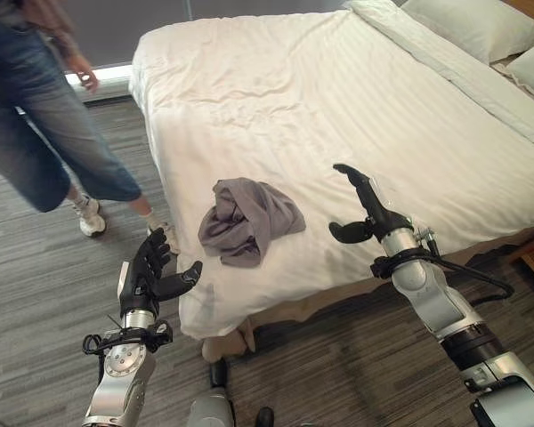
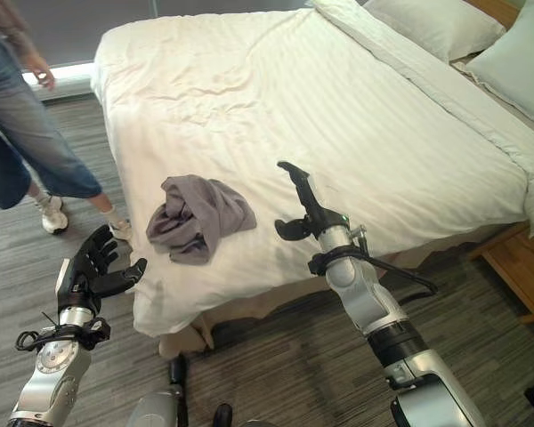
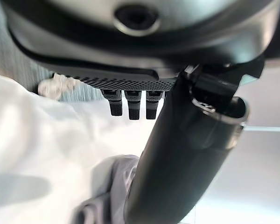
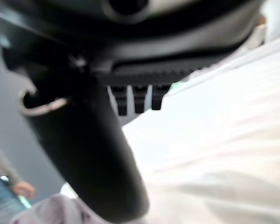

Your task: Pick up bed clothes into laundry basket.

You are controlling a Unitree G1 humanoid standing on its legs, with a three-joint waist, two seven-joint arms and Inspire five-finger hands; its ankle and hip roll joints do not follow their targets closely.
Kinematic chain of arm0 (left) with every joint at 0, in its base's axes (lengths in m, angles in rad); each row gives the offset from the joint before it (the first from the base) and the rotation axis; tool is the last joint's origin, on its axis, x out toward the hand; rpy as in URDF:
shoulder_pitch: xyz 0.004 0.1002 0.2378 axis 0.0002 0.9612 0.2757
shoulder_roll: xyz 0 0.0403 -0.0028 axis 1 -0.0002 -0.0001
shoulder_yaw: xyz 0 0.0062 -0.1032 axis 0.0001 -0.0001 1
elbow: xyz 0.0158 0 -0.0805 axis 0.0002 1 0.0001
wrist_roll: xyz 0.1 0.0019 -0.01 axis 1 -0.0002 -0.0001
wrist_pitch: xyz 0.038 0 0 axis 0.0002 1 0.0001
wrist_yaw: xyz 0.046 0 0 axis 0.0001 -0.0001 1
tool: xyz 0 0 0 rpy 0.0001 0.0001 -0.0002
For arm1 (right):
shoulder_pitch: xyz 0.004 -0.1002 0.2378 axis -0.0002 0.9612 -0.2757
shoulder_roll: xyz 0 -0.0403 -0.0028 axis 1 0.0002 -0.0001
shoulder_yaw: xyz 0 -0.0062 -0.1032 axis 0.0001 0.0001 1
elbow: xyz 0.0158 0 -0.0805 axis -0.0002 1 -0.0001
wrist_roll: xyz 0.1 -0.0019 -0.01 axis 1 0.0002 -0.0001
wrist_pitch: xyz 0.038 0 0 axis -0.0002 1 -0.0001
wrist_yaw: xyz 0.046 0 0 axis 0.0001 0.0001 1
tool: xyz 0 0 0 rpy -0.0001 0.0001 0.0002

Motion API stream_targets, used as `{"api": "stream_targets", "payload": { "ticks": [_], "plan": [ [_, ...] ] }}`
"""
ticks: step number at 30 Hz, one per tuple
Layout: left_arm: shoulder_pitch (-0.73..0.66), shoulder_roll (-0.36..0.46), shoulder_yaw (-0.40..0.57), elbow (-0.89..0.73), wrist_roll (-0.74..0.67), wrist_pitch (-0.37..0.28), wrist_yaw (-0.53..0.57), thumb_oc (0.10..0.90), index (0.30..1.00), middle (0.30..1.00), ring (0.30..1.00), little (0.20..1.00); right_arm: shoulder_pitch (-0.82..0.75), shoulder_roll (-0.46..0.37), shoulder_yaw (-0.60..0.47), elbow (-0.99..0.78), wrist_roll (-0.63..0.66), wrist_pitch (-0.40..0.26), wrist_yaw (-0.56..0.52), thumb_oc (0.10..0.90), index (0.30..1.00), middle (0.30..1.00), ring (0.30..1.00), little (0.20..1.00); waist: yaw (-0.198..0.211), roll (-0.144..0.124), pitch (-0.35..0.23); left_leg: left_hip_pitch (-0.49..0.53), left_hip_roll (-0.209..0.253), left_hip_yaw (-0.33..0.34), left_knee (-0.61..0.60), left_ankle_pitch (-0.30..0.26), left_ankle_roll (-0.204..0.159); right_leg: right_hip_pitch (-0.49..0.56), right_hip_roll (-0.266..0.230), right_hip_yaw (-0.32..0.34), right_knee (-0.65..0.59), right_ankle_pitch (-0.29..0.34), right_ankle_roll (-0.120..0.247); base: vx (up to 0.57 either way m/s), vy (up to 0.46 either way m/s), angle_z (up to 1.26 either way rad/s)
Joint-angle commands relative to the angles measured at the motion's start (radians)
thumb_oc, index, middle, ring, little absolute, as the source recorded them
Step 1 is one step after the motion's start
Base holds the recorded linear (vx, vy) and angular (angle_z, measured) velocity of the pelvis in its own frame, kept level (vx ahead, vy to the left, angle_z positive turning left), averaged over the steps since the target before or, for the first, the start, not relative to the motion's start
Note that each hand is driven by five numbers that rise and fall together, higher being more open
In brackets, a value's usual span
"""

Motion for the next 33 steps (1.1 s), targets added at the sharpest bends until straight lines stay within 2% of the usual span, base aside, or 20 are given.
{"api": "stream_targets", "payload": {
  "ticks": [1, 12, 18, 27, 31, 32, 33],
  "plan": [
    [-0.022, 0.058, 0.039, -0.093, -0.019, -0.098, -0.007, 0.8, 0.9, 0.9, 0.9, 0.9, -0.15, -0.006, -0.008, 0.035, 0.011, -0.052, -0.032, 0.8, 0.9, 0.9, 0.9, 0.9, 0.063, -0.001, -0.101, 0.14, 0.097, -0.009, -0.056, -0.131, -0.151, -0.064, -0.235, -0.031, -0.08, 0.022, 0.12, 0.04, 0.041, 0.29],
    [-0.015, 0.033, 0.044, -0.056, -0.015, -0.084, 0.007, 0.8, 0.9, 0.9, 0.9, 0.9, -0.152, 0.091, 0.07, -0.056, -0.004, -0.063, 0.022, 0.8, 0.9, 0.9, 0.9, 0.9, 0.089, -0.045, -0.106, 0.129, 0.073, -0.017, -0.056, -0.163, -0.129, -0.068, -0.268, -0.038, -0.08, 0.037, 0.147, 0.05, 0.064, 0.3],
    [-0.025, 0.027, 0.036, -0.043, -0.013, -0.083, 0.009, 0.8, 0.9, 0.9, 0.9, 0.9, -0.174, 0.138, 0.108, -0.062, -0.009, -0.067, 0.038, 0.8, 0.9, 0.9, 0.9, 0.9, 0.1, -0.054, -0.105, 0.127, 0.063, -0.012, -0.056, -0.17, -0.12, -0.075, -0.279, -0.035, -0.08, 0.046, 0.157, 0.03, 0.046, -0.01],
    [-0.038, 0.03, 0.038, -0.017, -0.001, -0.084, 0.011, 0.8, 0.9, 0.9, 0.9, 0.9, -0.146, 0.193, 0.148, 0.001, -0.039, -0.062, 0.059, 0.8, 0.9, 0.9, 0.9, 0.9, 0.115, -0.057, -0.088, 0.102, 0.049, -0.02, -0.056, -0.172, -0.112, -0.098, -0.295, -0.041, -0.08, 0.057, 0.167, 0.01, 0.015, -0.02],
    [-0.061, 0.036, 0.034, 0.01, -0.007, -0.089, 0.015, 0.8, 0.9, 0.9, 0.9, 0.9, -0.122, 0.226, 0.169, 0.14, -0.036, -0.046, 0.062, 0.8, 0.9, 0.9, 0.9, 0.9, 0.122, -0.058, -0.078, 0.079, 0.042, -0.029, -0.056, -0.169, -0.113, -0.116, -0.299, -0.048, -0.08, 0.061, 0.171, -0.02, 0.004, 0.11],
    [-0.069, 0.039, 0.032, 0.024, -0.009, -0.091, 0.014, 0.8, 0.9, 0.9, 0.9, 0.9, -0.113, 0.247, 0.179, 0.24, -0.034, -0.029, 0.064, 0.587, 0.58, 0.58, 0.58, 0.58, 0.126, -0.058, -0.075, 0.073, 0.039, -0.032, -0.056, -0.168, -0.112, -0.119, -0.302, -0.052, -0.08, 0.063, 0.173, 0.0, 0.008, 0.15],
    [-0.069, 0.039, 0.033, 0.025, -0.009, -0.091, 0.014, 0.8, 0.9, 0.9, 0.9, 0.9, -0.115, 0.249, 0.18, 0.244, -0.033, -0.031, 0.063, 0.452, 0.378, 0.378, 0.378, 0.378, 0.125, -0.059, -0.076, 0.072, 0.039, -0.032, -0.056, -0.168, -0.111, -0.119, -0.302, -0.053, -0.08, 0.063, 0.173, 0.0, 0.012, 0.09]
  ]
}}
